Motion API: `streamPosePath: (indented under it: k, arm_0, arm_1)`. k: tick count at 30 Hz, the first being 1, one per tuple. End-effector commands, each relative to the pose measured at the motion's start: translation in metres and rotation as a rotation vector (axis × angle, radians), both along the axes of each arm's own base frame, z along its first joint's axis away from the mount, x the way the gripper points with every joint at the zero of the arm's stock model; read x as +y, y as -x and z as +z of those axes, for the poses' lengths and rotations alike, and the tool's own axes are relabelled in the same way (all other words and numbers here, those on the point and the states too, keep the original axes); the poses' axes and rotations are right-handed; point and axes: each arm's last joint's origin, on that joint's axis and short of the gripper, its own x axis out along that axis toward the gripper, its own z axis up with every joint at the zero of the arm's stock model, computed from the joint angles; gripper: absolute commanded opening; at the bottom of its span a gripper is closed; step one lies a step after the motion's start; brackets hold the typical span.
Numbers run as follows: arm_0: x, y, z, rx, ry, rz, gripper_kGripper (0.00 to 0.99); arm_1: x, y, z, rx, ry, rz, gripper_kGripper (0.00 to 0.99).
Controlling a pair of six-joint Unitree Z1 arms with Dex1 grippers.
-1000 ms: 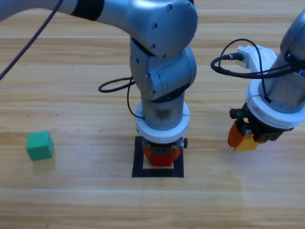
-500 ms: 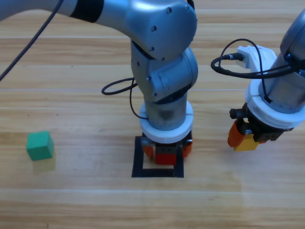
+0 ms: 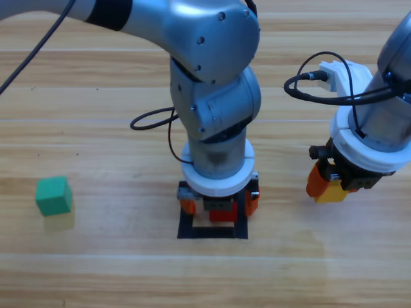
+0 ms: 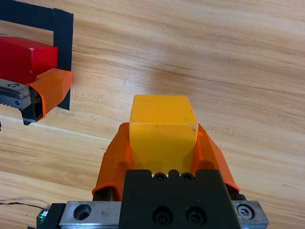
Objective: Stack the blocks in the rectangular block: red at the bottom, yellow in the middle, green on top
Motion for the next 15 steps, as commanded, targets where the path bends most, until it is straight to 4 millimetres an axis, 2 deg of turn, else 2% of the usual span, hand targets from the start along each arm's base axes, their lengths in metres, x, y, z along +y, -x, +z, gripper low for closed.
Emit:
streamPosePath:
  k: [1,15]
  arm_0:
    - [0.003,0.008,-0.014,0.026,-0.042,-0.006,0.893]
    - [0.006,0.009,-0.007,0.014,-0.035,-0.004,0.893]
  arm_1:
    - [0.004,0.006,0.010,-0.015,-0.007,0.001,0.000]
    - [0.020,0.023,0.047,-0.044,0.030,-0.018,0.000]
